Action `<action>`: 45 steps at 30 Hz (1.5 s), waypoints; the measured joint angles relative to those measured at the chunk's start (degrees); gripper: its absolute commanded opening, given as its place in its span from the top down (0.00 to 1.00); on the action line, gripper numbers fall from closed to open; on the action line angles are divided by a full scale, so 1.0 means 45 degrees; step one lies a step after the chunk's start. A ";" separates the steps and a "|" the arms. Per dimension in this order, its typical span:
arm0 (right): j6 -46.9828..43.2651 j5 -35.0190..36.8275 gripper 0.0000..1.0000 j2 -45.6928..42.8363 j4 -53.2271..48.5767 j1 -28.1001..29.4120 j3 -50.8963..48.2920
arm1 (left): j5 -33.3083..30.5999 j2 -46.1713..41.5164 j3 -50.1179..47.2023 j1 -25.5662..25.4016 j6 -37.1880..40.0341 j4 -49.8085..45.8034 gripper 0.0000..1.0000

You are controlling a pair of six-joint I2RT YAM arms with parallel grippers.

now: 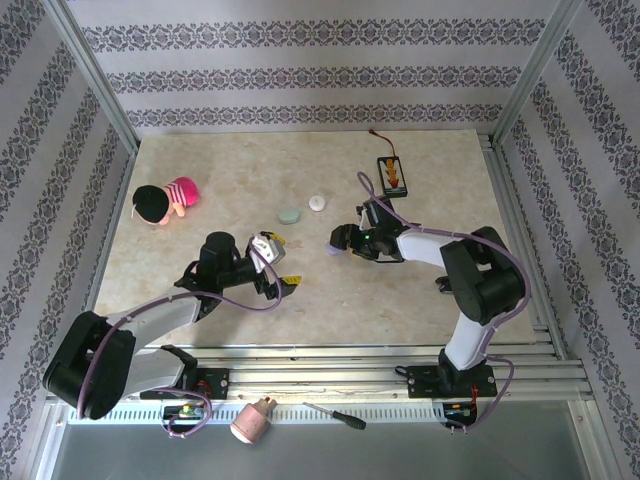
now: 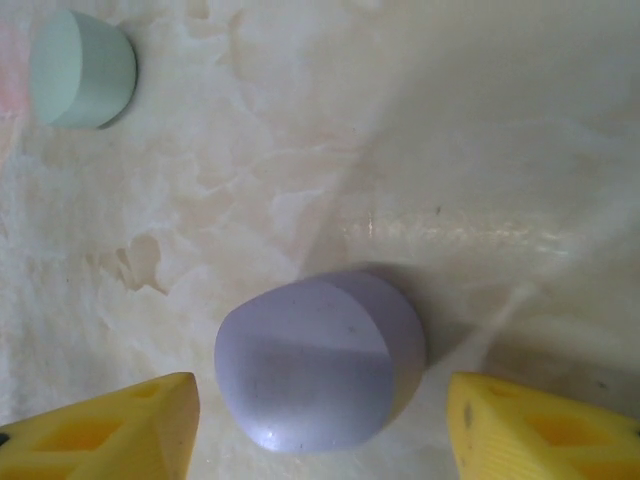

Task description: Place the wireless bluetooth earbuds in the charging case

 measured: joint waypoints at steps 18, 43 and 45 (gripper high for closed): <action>-0.6314 0.5858 0.02 -0.6018 -0.0058 -0.2977 -0.2166 | -0.8310 -0.1889 -0.1938 0.2259 -0.2069 0.1807 0.01; -0.8019 0.4634 0.02 -0.3638 0.8869 -0.5353 -0.6033 | -0.7436 0.5183 -0.2011 0.5702 -0.4104 0.8194 0.01; -0.8058 0.4556 0.02 -0.3381 0.9063 -0.5348 -0.6178 | -0.7383 0.5187 -0.1695 0.5741 -0.4109 0.7990 0.01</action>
